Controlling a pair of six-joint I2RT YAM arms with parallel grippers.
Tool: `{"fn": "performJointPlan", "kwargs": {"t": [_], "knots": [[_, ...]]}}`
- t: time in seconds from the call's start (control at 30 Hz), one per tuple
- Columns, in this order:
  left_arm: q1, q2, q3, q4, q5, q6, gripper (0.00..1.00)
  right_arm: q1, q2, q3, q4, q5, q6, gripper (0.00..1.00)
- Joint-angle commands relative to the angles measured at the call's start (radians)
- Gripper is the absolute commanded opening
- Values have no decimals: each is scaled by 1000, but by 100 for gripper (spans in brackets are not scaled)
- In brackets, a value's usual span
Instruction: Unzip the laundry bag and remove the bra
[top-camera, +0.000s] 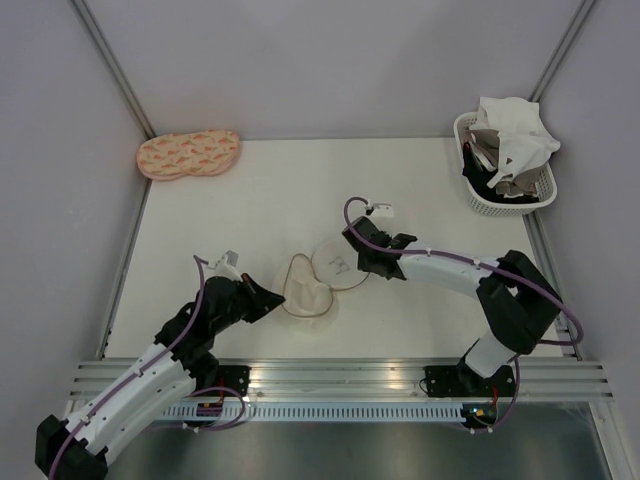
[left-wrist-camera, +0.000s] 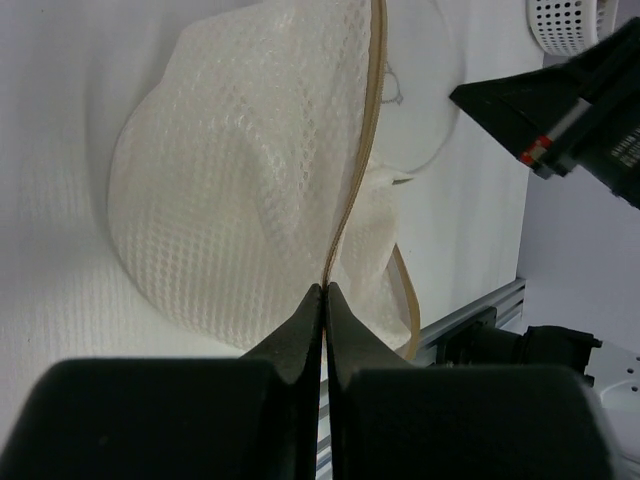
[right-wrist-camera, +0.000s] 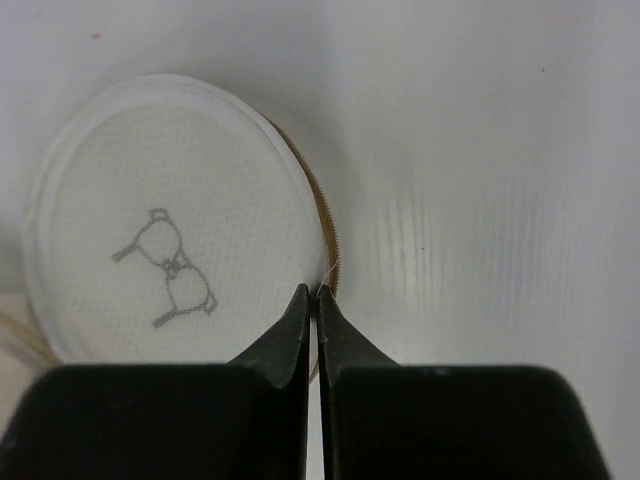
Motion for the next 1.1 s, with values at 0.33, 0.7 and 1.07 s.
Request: {"fn": "performJointPlan", "kwargs": {"t": [0.33,0.7,1.07], "knots": [[6,81,63,91,-4,-10,2,417,-110,273,-183,248,-191,1],[5,-30,77,18,-87,-65,6,634,38,416,-163,324,-362,1],[5,-319,95,-190,-301,-174,100,651,59,445,-145,319,-459,1]]}}
